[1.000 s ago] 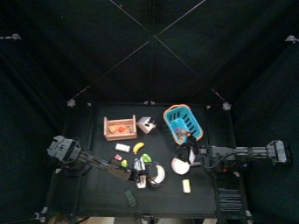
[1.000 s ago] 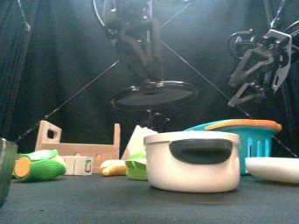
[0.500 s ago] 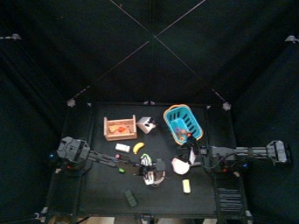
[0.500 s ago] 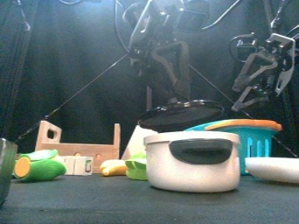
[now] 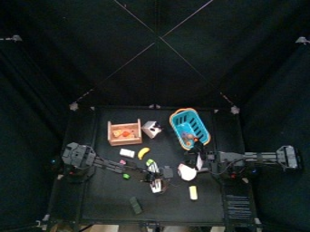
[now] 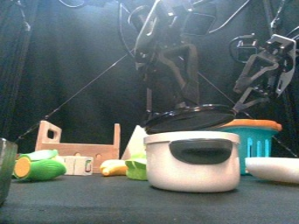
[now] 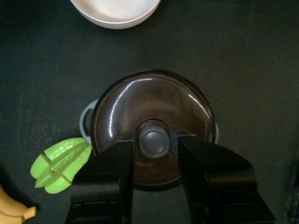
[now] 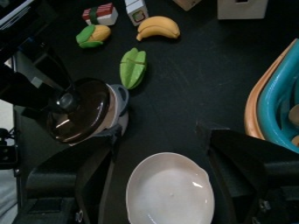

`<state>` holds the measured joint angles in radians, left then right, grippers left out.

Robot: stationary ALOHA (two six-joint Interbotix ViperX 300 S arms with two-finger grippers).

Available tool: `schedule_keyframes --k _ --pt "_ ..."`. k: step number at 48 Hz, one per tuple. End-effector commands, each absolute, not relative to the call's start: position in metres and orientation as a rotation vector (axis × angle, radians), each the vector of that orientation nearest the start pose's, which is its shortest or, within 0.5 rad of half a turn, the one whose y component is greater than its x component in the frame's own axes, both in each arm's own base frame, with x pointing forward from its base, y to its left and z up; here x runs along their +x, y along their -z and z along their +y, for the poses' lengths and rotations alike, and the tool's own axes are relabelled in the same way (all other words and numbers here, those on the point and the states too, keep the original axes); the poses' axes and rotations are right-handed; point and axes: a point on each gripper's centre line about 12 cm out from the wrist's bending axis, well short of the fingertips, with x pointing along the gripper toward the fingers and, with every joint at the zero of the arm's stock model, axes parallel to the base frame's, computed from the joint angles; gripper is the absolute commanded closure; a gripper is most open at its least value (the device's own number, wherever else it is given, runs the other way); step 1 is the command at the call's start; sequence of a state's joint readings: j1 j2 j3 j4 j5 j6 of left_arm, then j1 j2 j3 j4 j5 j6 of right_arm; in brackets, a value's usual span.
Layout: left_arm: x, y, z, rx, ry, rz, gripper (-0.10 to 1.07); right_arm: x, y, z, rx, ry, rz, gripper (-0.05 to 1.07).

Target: Place pot lid on pot

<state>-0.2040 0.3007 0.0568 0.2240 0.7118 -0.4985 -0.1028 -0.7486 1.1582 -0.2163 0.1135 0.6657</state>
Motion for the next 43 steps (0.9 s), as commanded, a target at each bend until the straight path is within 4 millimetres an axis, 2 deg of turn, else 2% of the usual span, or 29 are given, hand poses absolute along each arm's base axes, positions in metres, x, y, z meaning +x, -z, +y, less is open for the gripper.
schedule_keyframes --k 1,30,43 --pt "0.4855 -0.2079 -0.0801 -0.128 -0.111 0.982 0.39 0.2177 -0.2126 -0.0252 0.462 0.237 0.473 0.04" --pt "0.4848 -0.2013 -0.0842 -0.139 -0.077 1.017 0.39 0.2174 -0.2120 -0.0252 0.462 0.237 0.475 0.04" --pt "0.4864 -0.1991 -0.0792 -0.146 -0.076 1.026 0.39 0.2175 -0.2120 -0.0249 0.462 0.236 0.475 0.04"
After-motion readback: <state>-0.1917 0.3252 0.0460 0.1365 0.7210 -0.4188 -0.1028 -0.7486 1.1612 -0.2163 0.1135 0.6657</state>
